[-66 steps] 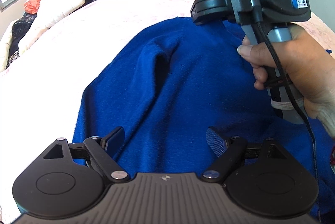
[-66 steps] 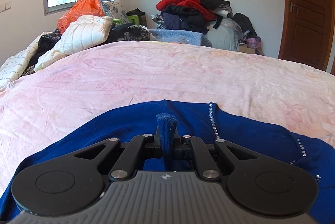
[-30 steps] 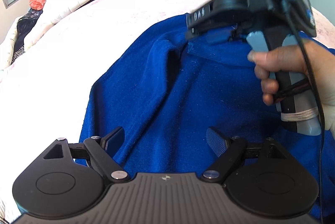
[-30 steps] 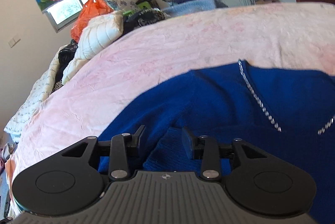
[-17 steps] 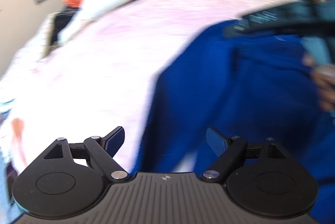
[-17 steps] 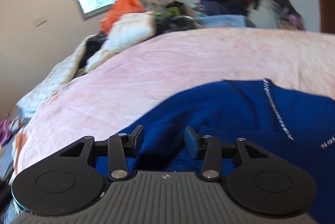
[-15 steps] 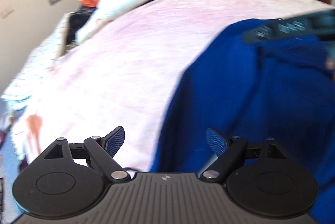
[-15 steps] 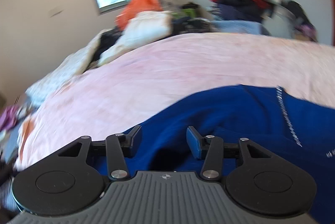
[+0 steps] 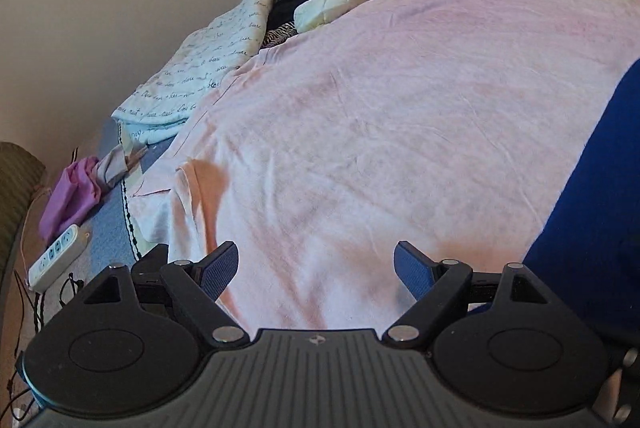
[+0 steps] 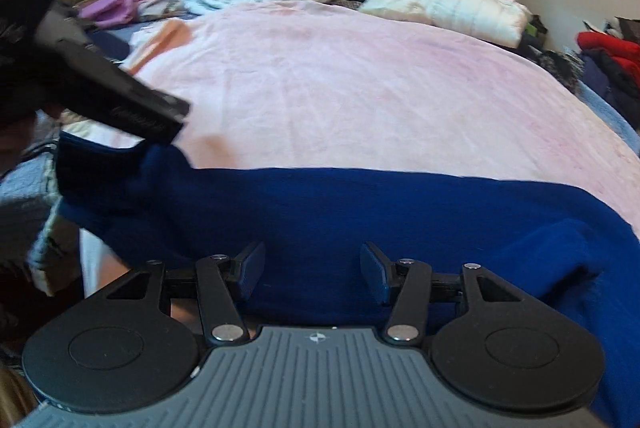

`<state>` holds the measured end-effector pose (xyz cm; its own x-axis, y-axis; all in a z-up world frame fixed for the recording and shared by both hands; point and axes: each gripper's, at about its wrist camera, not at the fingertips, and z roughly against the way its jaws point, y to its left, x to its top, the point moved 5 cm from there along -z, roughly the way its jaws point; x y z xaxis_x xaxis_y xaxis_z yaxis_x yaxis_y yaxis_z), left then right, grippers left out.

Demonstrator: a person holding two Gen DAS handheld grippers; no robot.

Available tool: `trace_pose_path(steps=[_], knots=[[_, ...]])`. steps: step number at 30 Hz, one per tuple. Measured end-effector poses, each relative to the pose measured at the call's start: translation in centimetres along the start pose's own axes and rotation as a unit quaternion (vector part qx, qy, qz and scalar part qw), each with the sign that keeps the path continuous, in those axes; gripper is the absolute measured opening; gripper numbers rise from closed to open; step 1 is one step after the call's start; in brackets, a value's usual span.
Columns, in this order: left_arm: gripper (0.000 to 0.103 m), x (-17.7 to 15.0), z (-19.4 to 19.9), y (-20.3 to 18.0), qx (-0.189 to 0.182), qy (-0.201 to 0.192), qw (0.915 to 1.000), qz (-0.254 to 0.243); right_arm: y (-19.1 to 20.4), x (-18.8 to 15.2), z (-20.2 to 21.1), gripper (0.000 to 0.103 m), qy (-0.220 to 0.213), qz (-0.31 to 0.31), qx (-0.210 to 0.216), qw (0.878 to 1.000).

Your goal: Fold small clothes

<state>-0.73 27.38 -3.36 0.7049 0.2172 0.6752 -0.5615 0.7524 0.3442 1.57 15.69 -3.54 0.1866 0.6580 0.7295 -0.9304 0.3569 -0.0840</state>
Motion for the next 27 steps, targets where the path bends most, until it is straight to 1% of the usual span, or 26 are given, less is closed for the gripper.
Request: trace_pose_path(steps=[1, 3, 5, 7, 9, 10, 11, 13, 16, 17, 18, 20, 24, 26, 27], knots=[[0.086, 0.2, 0.0, 0.3, -0.01, 0.003, 0.9999, 0.007, 1.1, 0.3, 0.4, 0.058, -0.011, 0.014, 0.008, 1.0], [0.086, 0.4, 0.0, 0.3, -0.03, 0.009, 0.9993, 0.018, 2.7, 0.7, 1.7, 0.058, -0.022, 0.056, 0.006, 0.998], [0.086, 0.5, 0.4, 0.3, -0.067, 0.016, 0.9972, 0.03, 4.3, 0.3, 2.9, 0.058, -0.024, 0.11, 0.0, 0.994], [0.086, 0.6, 0.9, 0.2, -0.102, 0.019, 0.9938, 0.041, 5.6, -0.5, 4.0, 0.058, -0.02, 0.163, -0.005, 0.986], [0.086, 0.8, 1.3, 0.0, -0.126, 0.016, 0.9909, 0.044, 6.4, -1.7, 4.3, 0.058, 0.003, 0.213, -0.019, 0.977], [0.086, 0.9, 1.5, -0.1, -0.129, 0.013, 0.9906, 0.044, 6.7, -2.2, 4.4, 0.058, 0.012, 0.236, -0.029, 0.971], [0.086, 1.0, 1.9, 0.0, -0.126, 0.009, 0.991, 0.045, 7.0, -2.6, 4.5, 0.058, 0.007, 0.256, -0.037, 0.966], [0.086, 1.2, 2.0, -0.1, -0.119, 0.005, 0.9919, 0.045, 7.4, -2.5, 4.4, 0.058, 0.0, 0.268, -0.042, 0.962], [0.086, 1.4, 2.0, 0.1, -0.107, 0.006, 0.9934, 0.041, 8.5, -1.6, 3.3, 0.055, -0.017, 0.285, -0.048, 0.957], [0.086, 1.4, 1.9, 0.3, -0.103, 0.005, 0.9938, 0.042, 9.0, -1.3, 2.7, 0.05, -0.022, 0.296, -0.044, 0.954], [0.086, 1.4, 1.9, 0.5, -0.1, 0.004, 0.994, 0.044, 9.5, -1.1, 2.1, 0.041, -0.028, 0.311, -0.042, 0.949], [0.086, 1.5, 1.6, 1.0, -0.098, 0.007, 0.9938, 0.052, 10.7, -0.7, 1.2, 0.032, -0.038, 0.338, -0.05, 0.939], [0.085, 1.4, 1.2, 1.5, -0.102, 0.015, 0.9926, 0.064, 12.0, 0.2, -0.8, 0.031, -0.057, 0.368, -0.083, 0.925], [0.085, 1.4, 1.2, 1.5, -0.102, 0.014, 0.9927, 0.064, 12.4, 0.4, -1.3, 0.029, -0.066, 0.374, -0.092, 0.92], [0.085, 1.4, 1.2, 1.5, -0.101, 0.013, 0.9928, 0.063, 12.5, 0.5, -1.5, 0.02, -0.066, 0.371, -0.091, 0.922]])
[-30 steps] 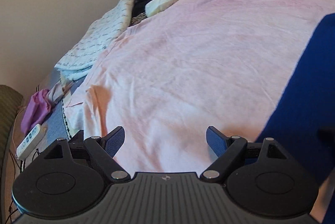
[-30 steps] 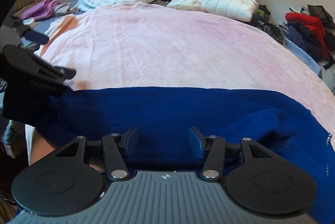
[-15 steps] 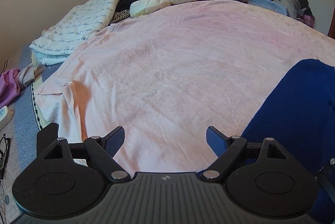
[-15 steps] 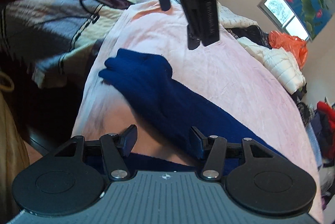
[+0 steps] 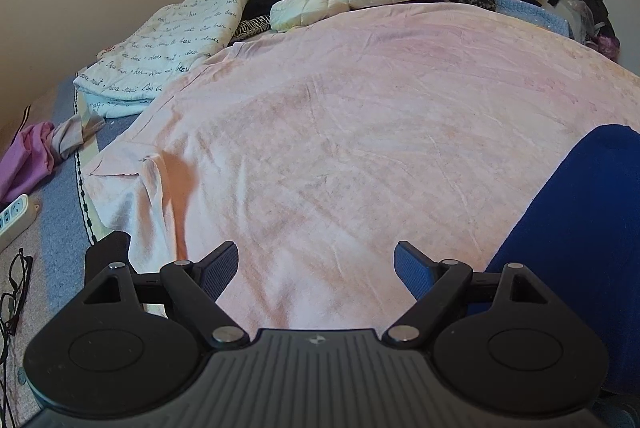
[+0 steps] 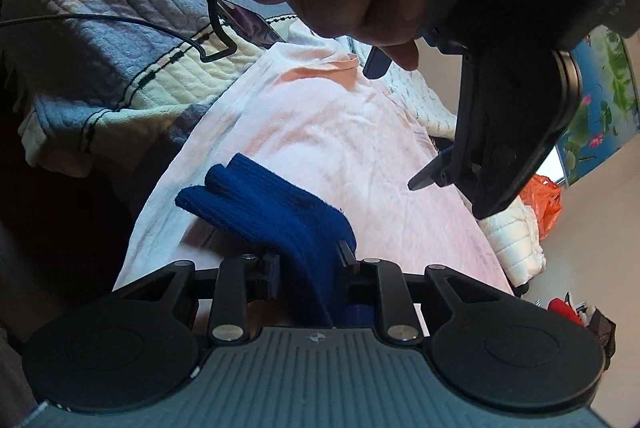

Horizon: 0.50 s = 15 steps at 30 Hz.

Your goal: Fold small clothes

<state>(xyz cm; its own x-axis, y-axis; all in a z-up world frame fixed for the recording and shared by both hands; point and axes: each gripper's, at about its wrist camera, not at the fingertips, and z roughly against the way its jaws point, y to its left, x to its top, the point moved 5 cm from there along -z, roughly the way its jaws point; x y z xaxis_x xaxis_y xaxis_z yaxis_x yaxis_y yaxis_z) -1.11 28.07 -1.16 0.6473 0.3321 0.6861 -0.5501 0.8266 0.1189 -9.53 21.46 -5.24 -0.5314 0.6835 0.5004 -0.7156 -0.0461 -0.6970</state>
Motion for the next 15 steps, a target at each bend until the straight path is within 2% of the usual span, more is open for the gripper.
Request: trace_pose_path(steps=[2, 5, 8, 10, 11, 15], knots=[[0.085, 0.0, -0.1, 0.0, 0.0, 0.001, 1.0, 0.001, -0.2, 0.2, 0.0, 0.01, 0.0, -0.033, 0.013, 0.999], [0.085, 0.0, -0.1, 0.1, -0.004, 0.002, 1.0, 0.006, -1.9, -0.2, 0.5, 0.008, -0.003, -0.115, 0.035, 0.993], [0.086, 0.1, 0.3, 0.0, -0.006, -0.004, 0.9998, 0.016, -5.4, -1.7, 1.3, 0.008, -0.008, -0.232, 0.042, 0.972], [0.086, 0.3, 0.6, -0.3, -0.01, -0.011, 0.9997, 0.021, -8.2, -3.5, 1.8, 0.008, -0.013, -0.325, 0.043, 0.945], [0.086, 0.4, 0.8, -0.6, -0.015, -0.012, 0.9996, 0.021, -9.6, -4.6, 2.1, 0.008, -0.016, -0.375, 0.042, 0.926], [0.086, 0.2, 0.9, -3.3, -0.049, -0.007, 0.9988, 0.001, -14.1, -11.0, 3.3, 0.005, -0.03, -0.559, 0.033, 0.828]])
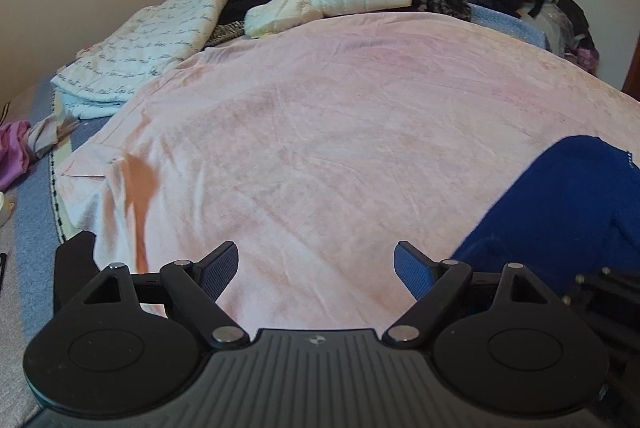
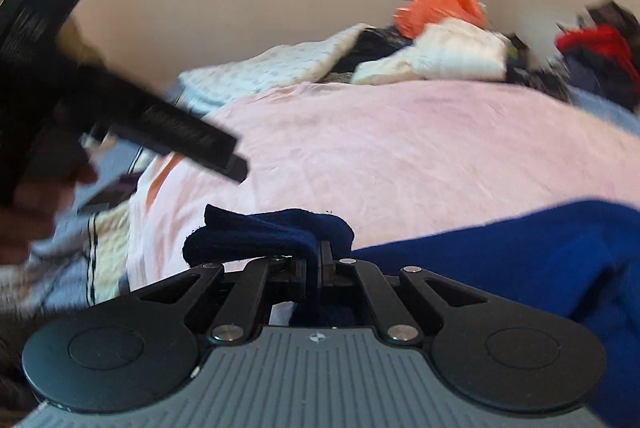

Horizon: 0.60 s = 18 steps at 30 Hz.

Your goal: Fold small clothes

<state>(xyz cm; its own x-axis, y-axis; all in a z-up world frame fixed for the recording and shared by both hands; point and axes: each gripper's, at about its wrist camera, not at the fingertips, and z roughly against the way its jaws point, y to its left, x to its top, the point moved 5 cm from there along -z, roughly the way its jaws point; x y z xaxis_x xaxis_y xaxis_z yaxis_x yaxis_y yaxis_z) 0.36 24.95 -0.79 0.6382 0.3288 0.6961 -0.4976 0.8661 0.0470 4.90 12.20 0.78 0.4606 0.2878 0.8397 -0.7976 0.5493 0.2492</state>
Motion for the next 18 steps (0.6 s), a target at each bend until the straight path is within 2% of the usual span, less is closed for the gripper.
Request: trace_pose_path(steps=[2, 4, 6, 8, 9, 10, 12, 16, 18], knots=[[0.086, -0.4, -0.2, -1.8, -0.012, 0.005, 0.9997, -0.02, -3.4, -0.1, 1.0, 0.006, -0.008, -0.083, -0.004, 0.996], [0.086, -1.0, -0.4, -3.8, -0.025, 0.013, 0.9988, -0.04, -6.3, -1.1, 1.7, 0.006, -0.015, -0.155, -0.01, 0.988], [0.086, -1.6, -0.6, -5.5, -0.041, 0.02, 0.9972, -0.058, -9.1, -2.6, 2.4, 0.01, -0.017, -0.227, -0.022, 0.974], [0.086, -2.1, -0.7, -6.9, -0.05, 0.025, 0.9954, -0.077, -11.5, -4.4, 2.8, 0.012, -0.009, -0.302, -0.025, 0.953], [0.086, -2.4, -0.7, -7.4, -0.051, 0.026, 0.9946, -0.086, -12.1, -5.5, 2.8, 0.013, -0.006, -0.328, -0.021, 0.944], [0.086, -2.6, -0.7, -7.8, -0.051, 0.026, 0.9939, -0.095, -12.5, -6.0, 2.8, 0.014, -0.005, -0.338, -0.018, 0.941], [0.086, -3.0, -0.7, -8.3, -0.048, 0.028, 0.9928, -0.106, -11.8, -6.6, 2.8, 0.016, -0.004, -0.329, -0.02, 0.944], [0.086, -3.1, -0.8, -8.5, -0.05, 0.031, 0.9925, -0.107, -10.3, -5.6, 3.1, 0.022, -0.006, -0.268, -0.047, 0.962], [0.086, -3.1, -1.0, -8.5, -0.05, 0.034, 0.9927, -0.105, -10.3, -5.4, 3.2, 0.023, -0.01, -0.265, -0.049, 0.963]])
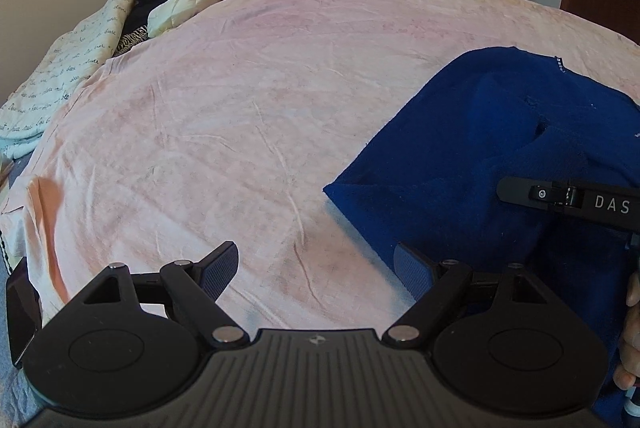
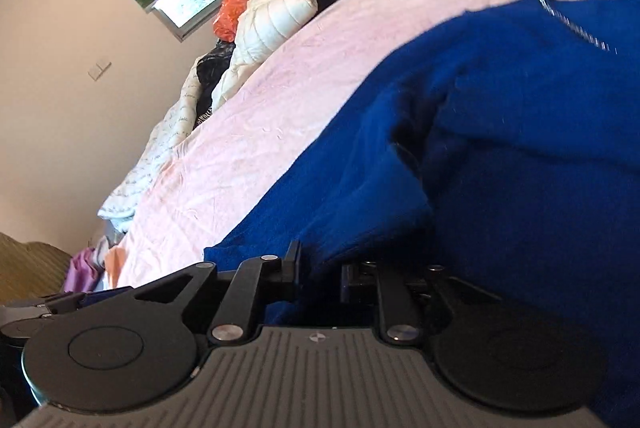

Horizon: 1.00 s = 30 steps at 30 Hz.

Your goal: Fold small clothes

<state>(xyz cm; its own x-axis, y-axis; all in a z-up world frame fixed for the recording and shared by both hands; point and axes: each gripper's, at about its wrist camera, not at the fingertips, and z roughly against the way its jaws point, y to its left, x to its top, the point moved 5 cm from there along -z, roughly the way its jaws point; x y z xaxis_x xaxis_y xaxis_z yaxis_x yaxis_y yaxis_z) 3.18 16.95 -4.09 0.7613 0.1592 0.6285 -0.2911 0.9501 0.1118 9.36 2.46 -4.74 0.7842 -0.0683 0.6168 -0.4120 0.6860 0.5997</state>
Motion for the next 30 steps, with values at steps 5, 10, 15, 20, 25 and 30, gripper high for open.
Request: trace_pose_path(steps=[5, 10, 15, 20, 25, 30], knots=[[0.086, -0.2, -0.2, -0.5, -0.004, 0.003, 1.0, -0.001, -2.0, 0.8, 0.9, 0.023, -0.018, -0.056, 0.012, 0.998], [0.086, -0.3, -0.2, -1.2, -0.005, 0.002, 0.9999, -0.012, -4.1, 1.5, 1.4, 0.023, -0.037, -0.117, 0.017, 0.992], [0.085, -0.4, -0.3, -1.6, -0.004, 0.004, 0.9998, -0.017, -3.8, 1.7, 1.1, 0.012, -0.041, -0.102, -0.004, 0.994], [0.085, -0.4, -0.3, -1.8, -0.004, 0.003, 0.9998, -0.02, -2.2, 2.6, 1.5, 0.012, -0.043, -0.064, -0.009, 0.997], [0.086, -0.2, -0.1, -2.0, -0.009, 0.002, 0.9998, -0.02, -0.7, 4.5, 1.4, 0.012, -0.036, -0.024, -0.013, 0.999], [0.086, 0.1, 0.3, -2.7, -0.016, -0.004, 0.9996, -0.023, 0.5, 6.9, 1.2, 0.012, -0.039, 0.02, -0.029, 0.999]])
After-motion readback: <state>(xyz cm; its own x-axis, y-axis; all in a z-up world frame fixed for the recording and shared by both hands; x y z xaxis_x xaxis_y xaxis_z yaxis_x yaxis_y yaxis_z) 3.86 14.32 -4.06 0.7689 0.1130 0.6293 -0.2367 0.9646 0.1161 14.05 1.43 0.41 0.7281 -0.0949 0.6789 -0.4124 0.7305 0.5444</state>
